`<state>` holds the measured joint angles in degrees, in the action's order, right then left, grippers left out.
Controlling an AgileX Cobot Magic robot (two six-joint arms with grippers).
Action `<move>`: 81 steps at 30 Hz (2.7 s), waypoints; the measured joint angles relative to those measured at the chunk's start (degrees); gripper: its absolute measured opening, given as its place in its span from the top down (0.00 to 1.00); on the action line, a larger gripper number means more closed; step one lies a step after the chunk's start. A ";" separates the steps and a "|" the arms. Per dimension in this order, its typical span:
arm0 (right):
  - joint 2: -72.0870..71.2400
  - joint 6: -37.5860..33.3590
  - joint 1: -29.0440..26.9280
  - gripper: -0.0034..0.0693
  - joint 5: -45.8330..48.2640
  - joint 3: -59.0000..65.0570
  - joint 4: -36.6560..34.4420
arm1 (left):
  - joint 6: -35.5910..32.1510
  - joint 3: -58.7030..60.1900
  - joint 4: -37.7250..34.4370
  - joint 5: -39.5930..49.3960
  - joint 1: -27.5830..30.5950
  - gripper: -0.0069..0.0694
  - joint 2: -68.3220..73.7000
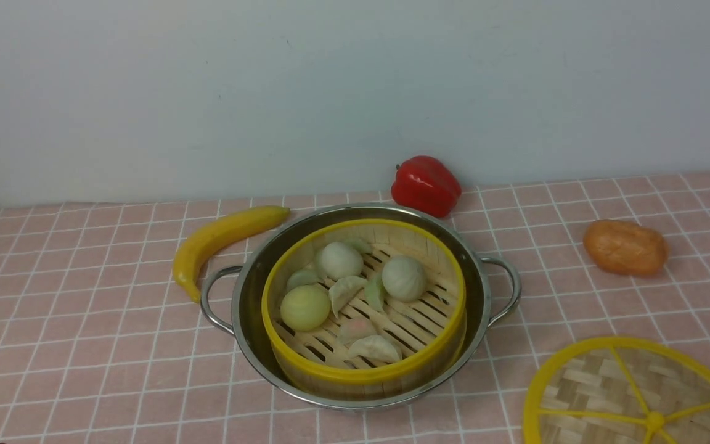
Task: Place the steamer in the pot on the pink tablecloth, and put the lid on the steamer.
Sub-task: 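Move the gripper down to the bamboo steamer lid and grasp its center knob, then place the bamboo steamer lid onto the steamer basket in the pot with the right gripper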
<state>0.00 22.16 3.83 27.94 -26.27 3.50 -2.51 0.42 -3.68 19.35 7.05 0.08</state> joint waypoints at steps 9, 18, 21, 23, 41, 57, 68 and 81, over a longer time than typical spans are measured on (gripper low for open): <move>9.05 -6.63 0.00 0.62 27.83 -12.63 -12.09 | 0.00 0.00 0.00 0.00 0.00 0.60 0.00; 49.71 -38.07 0.00 0.62 37.40 -17.72 -19.89 | 0.00 0.00 0.00 0.00 0.00 0.59 0.00; 61.13 -41.38 0.00 0.62 33.02 -19.06 -20.35 | 0.00 0.00 0.00 0.00 0.00 0.59 0.00; 68.54 -41.60 0.11 0.62 30.77 -20.52 -20.49 | 0.00 0.00 0.00 0.00 0.00 0.59 0.00; 96.76 -29.34 8.71 0.62 33.50 -28.22 -10.34 | 0.00 0.00 0.00 0.00 0.00 0.59 0.00; 96.44 -25.91 8.75 0.76 32.43 -28.36 -8.95 | 0.00 0.00 0.00 0.00 0.00 0.59 0.00; 78.21 -27.90 9.42 0.76 35.65 -38.33 -12.55 | 0.00 0.00 0.00 0.00 0.00 0.59 0.00; 98.15 -44.31 30.05 0.76 42.41 -73.43 -9.24 | 0.00 0.00 0.00 0.00 0.00 0.59 0.00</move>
<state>98.16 -22.15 33.88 70.35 -99.70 -5.74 -2.51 0.42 -3.68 19.35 7.05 0.08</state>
